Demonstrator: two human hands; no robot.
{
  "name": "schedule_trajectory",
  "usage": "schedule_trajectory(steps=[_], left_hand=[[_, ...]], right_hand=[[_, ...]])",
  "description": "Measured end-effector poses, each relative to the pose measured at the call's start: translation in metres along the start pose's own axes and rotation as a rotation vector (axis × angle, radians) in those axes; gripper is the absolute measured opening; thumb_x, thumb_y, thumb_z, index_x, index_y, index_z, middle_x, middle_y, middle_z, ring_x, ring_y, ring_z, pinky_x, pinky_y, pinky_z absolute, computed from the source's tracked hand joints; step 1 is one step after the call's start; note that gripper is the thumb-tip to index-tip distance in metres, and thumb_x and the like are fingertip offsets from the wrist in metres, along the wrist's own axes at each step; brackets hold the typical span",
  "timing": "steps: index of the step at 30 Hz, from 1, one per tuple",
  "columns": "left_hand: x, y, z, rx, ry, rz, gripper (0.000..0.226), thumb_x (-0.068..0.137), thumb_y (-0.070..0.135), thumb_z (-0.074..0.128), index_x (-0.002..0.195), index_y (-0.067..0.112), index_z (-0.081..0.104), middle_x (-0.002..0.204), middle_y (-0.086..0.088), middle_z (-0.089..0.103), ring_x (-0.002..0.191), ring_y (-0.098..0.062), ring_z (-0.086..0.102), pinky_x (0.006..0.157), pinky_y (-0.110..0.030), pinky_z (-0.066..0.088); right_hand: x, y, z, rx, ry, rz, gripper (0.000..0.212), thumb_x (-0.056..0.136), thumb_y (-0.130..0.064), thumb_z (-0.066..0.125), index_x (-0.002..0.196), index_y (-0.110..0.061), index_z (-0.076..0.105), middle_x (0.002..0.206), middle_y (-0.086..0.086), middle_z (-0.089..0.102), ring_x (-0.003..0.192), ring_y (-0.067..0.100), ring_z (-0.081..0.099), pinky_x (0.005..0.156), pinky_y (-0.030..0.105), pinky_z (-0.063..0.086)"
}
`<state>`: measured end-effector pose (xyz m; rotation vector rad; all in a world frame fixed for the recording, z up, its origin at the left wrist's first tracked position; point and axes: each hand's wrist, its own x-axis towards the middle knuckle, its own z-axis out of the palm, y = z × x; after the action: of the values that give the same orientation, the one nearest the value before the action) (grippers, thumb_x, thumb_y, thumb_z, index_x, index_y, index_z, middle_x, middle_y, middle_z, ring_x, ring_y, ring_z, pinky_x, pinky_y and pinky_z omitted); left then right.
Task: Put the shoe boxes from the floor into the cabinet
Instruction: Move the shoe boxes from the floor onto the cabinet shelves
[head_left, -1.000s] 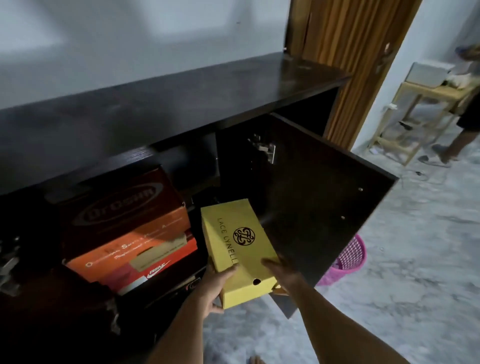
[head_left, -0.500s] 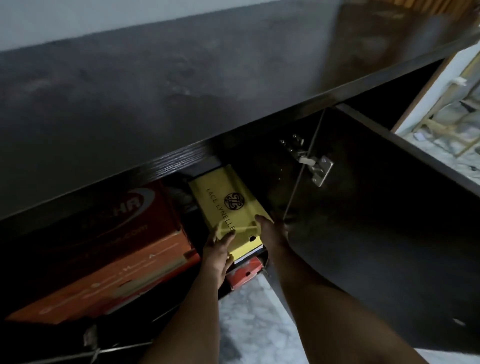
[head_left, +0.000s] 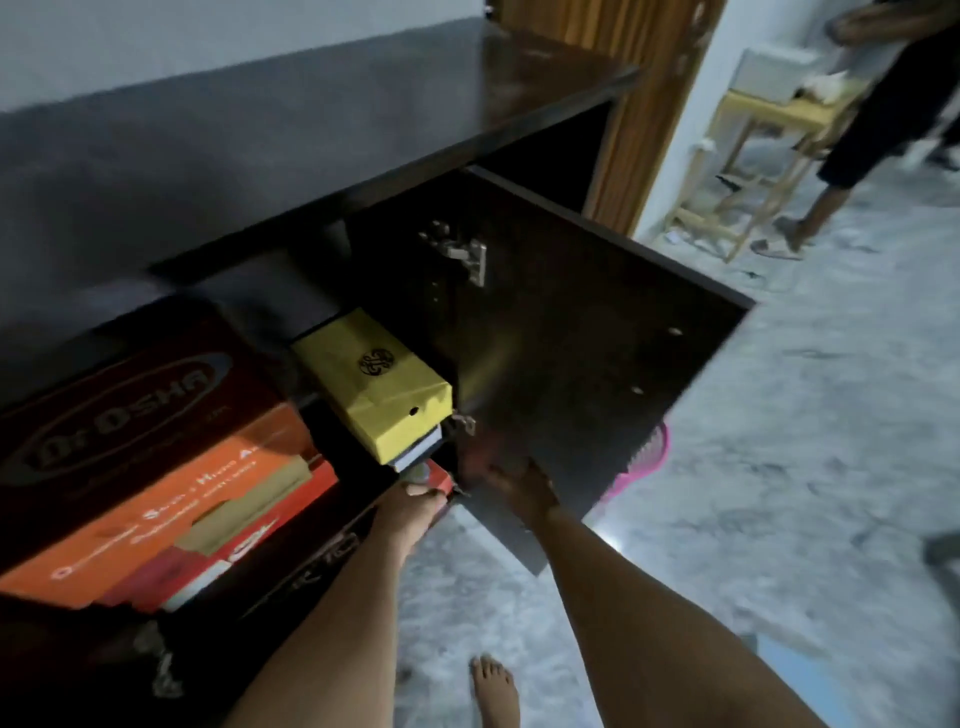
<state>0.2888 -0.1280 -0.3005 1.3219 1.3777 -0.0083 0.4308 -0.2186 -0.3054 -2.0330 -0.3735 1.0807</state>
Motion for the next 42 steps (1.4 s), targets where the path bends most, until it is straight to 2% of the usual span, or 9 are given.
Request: schedule_trajectory(steps=[8, 12, 16, 18, 24, 29, 32, 37, 42], left_hand=[[-0.091, -0.025, 0.141, 0.456, -0.381, 0.034, 0.015, 0.092, 0.039, 0.065, 0.098, 0.025, 0.066, 0.114, -0.002, 0.062, 0.104, -0.025, 0.060, 0.093, -0.041, 0.049], [-0.135, -0.026, 0.235, 0.641, -0.561, 0.053, 0.033, 0.089, 0.044, 0.068, 0.114, 0.023, 0.062, 0.122, -0.004, 0.063, 0.109, -0.025, 0.062, 0.087, -0.038, 0.048], [-0.166, -0.020, 0.336, 0.749, -0.689, 0.117, 0.018, 0.090, 0.039, 0.067, 0.094, 0.023, 0.060, 0.098, -0.005, 0.057, 0.082, -0.021, 0.057, 0.077, -0.032, 0.043], [-0.170, -0.024, 0.390, 0.807, -0.737, 0.117, 0.013, 0.092, 0.037, 0.066, 0.096, 0.026, 0.062, 0.104, -0.006, 0.059, 0.091, -0.023, 0.060, 0.076, -0.031, 0.045], [-0.088, -0.086, 0.578, 0.878, -0.796, 0.022, 0.031, 0.091, 0.039, 0.066, 0.116, 0.021, 0.062, 0.111, -0.002, 0.062, 0.085, -0.018, 0.062, 0.073, -0.029, 0.049], [0.041, -0.190, 0.733, 0.943, -0.751, -0.005, 0.037, 0.092, 0.032, 0.068, 0.125, 0.019, 0.060, 0.078, 0.002, 0.063, 0.053, -0.012, 0.055, 0.048, -0.020, 0.041], [0.117, -0.255, 0.810, 0.984, -0.729, -0.029, 0.044, 0.092, 0.037, 0.065, 0.133, 0.024, 0.056, 0.092, -0.002, 0.069, 0.065, -0.016, 0.061, 0.059, -0.023, 0.048], [0.198, -0.346, 0.896, 0.946, -0.708, -0.092, 0.071, 0.090, 0.040, 0.068, 0.153, 0.022, 0.040, 0.157, -0.004, 0.042, 0.133, -0.028, 0.053, 0.107, -0.039, 0.049], [0.198, -0.390, 0.925, 0.624, -0.655, -0.271, 0.046, 0.082, 0.034, 0.080, 0.121, 0.026, 0.057, 0.119, 0.003, 0.069, 0.095, -0.015, 0.068, 0.090, -0.037, 0.055]], right_hand=[[-0.137, 0.145, -0.119, 0.029, 0.245, 0.273, 0.078, 0.094, -0.048, 0.064, 0.155, -0.007, 0.037, 0.158, 0.015, 0.041, 0.141, 0.037, 0.046, 0.109, 0.047, 0.046], [-0.175, 0.227, -0.194, 0.125, 0.376, 0.375, 0.077, 0.095, -0.047, 0.064, 0.155, -0.006, 0.038, 0.160, 0.015, 0.038, 0.142, 0.035, 0.044, 0.109, 0.045, 0.045], [-0.199, 0.304, -0.271, 0.254, 0.525, 0.480, 0.076, 0.096, -0.045, 0.064, 0.154, -0.004, 0.039, 0.160, 0.016, 0.038, 0.142, 0.036, 0.043, 0.112, 0.043, 0.042], [-0.198, 0.347, -0.303, 0.297, 0.564, 0.544, 0.073, 0.095, -0.043, 0.065, 0.152, -0.004, 0.042, 0.154, 0.016, 0.044, 0.137, 0.036, 0.048, 0.108, 0.040, 0.043], [-0.112, 0.520, -0.375, 0.408, 0.554, 0.752, 0.062, 0.095, -0.038, 0.067, 0.146, -0.007, 0.049, 0.142, 0.013, 0.056, 0.129, 0.032, 0.057, 0.102, 0.036, 0.048], [0.012, 0.702, -0.410, 0.446, 0.520, 0.877, 0.072, 0.090, -0.047, 0.071, 0.148, -0.013, 0.046, 0.150, 0.012, 0.051, 0.129, 0.030, 0.057, 0.107, 0.039, 0.048], [0.073, 0.792, -0.424, 0.389, 0.526, 0.893, 0.077, 0.088, -0.048, 0.074, 0.150, -0.014, 0.043, 0.150, 0.013, 0.051, 0.132, 0.031, 0.055, 0.106, 0.037, 0.047], [0.137, 0.901, -0.429, 0.309, 0.501, 0.880, 0.089, 0.081, -0.051, 0.080, 0.152, -0.015, 0.039, 0.148, 0.011, 0.053, 0.129, 0.029, 0.056, 0.095, 0.033, 0.047], [0.160, 0.950, -0.405, 0.410, 0.342, 0.813, 0.066, 0.078, -0.031, 0.089, 0.132, -0.018, 0.053, 0.119, -0.005, 0.061, 0.104, 0.019, 0.058, 0.088, 0.029, 0.047]])
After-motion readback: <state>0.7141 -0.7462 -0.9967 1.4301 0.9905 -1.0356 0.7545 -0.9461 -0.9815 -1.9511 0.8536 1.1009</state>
